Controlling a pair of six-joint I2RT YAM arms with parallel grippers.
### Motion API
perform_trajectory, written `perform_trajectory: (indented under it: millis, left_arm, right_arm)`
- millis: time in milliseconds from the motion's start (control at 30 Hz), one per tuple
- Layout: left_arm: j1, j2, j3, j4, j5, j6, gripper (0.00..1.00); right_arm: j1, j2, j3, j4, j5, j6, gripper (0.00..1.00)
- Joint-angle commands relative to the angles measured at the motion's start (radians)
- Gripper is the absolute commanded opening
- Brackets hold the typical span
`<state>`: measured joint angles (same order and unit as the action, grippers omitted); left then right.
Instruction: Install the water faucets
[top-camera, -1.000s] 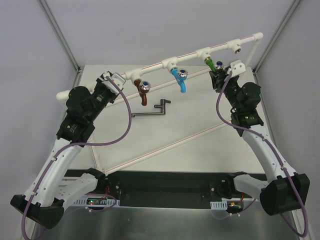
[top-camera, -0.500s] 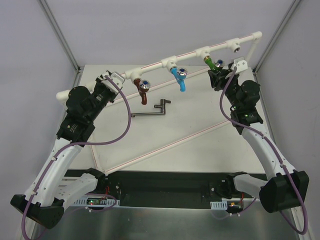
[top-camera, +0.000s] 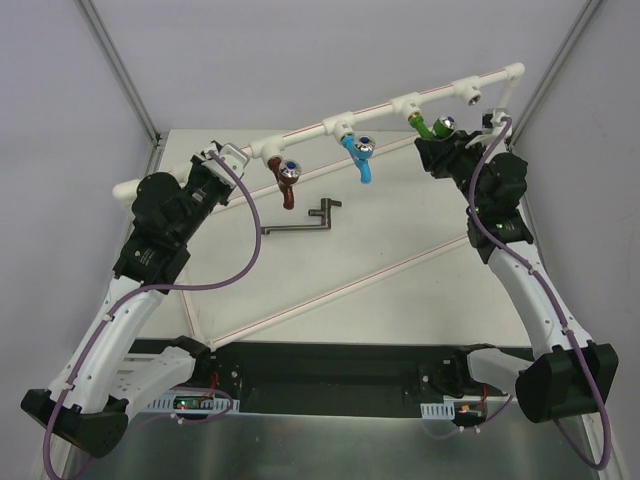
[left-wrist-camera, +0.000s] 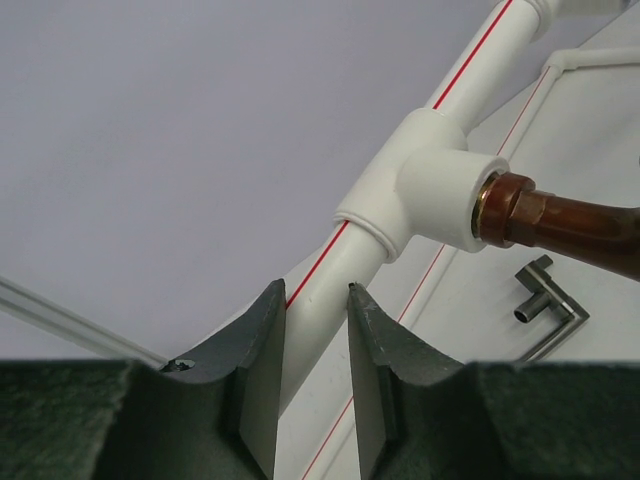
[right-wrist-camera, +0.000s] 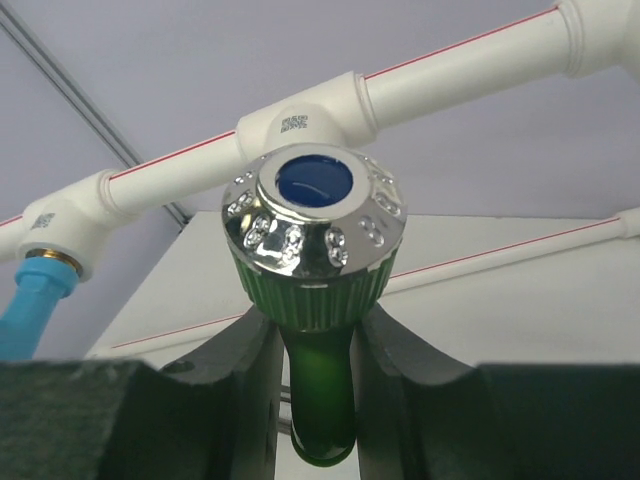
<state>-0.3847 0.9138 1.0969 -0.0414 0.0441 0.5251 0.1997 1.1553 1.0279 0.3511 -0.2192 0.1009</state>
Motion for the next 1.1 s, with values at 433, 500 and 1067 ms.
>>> perform_trajectory:
  millis: [433,500,1067]
  left_arm:
    - [0.018,0.027,-0.045,-0.161,-0.047,-0.039,0.0]
    - [0.018,0.028,-0.045,-0.16,-0.046,-0.039,0.0]
    - [0.018,0.027,-0.046,-0.161,-0.047,-0.037,0.0]
  right_arm:
    - [-0.042,0.047,0.103,-0.058,-0.034,0.479,0.02]
    - [-0.042,0.05,0.097,-0.057,-0.031,0.537,0.02]
    - [-0.075,0.086,0.078,0.046,-0.111,0.853,0.02]
